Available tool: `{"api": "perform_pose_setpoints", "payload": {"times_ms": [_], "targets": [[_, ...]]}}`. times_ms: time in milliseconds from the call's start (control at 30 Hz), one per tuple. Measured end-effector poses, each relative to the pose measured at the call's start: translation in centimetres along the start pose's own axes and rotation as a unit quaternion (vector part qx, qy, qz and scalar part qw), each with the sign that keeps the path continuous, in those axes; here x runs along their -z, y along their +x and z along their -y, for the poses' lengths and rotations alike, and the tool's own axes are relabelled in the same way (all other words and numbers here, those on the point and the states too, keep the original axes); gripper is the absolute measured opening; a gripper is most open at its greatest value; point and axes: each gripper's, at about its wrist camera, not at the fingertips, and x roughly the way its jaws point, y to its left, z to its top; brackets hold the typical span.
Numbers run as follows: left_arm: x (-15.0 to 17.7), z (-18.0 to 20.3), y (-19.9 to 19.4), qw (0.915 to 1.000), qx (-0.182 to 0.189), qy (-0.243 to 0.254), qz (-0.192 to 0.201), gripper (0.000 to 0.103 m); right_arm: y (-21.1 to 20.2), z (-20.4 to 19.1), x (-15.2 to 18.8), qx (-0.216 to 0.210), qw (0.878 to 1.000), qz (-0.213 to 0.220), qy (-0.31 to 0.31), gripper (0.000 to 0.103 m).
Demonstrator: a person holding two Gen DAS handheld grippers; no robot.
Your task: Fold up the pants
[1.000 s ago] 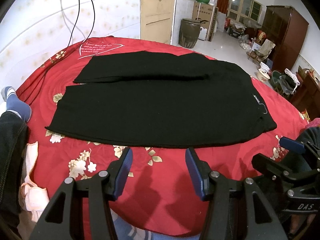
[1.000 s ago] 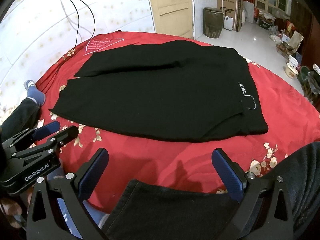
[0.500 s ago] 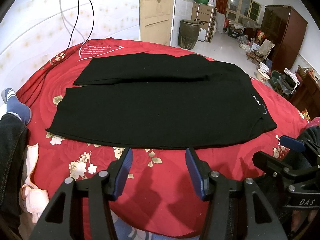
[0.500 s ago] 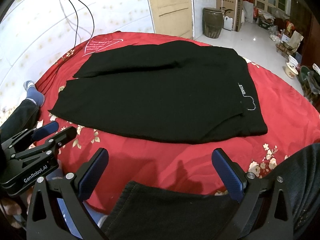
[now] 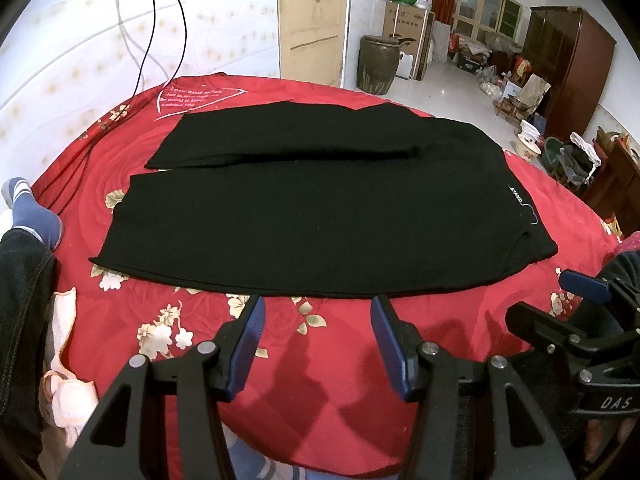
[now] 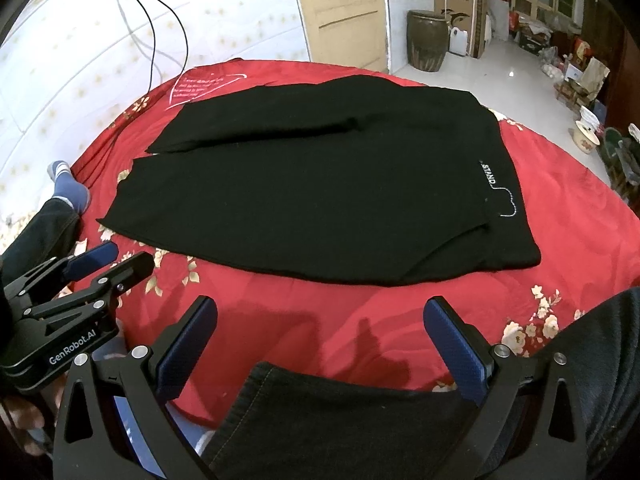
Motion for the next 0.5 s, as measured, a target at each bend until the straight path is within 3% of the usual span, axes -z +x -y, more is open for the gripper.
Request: {"api": "perform_pose_setpoints", "payload": {"times_ms": [500], "targets": [[-0.7, 0.2, 1.4, 0.9999, -0.004, 0.009, -0.013, 0.058, 1.5, 1.0, -1.2, -0.019, 1.0, -0.022, 0.005, 0.103]]}}
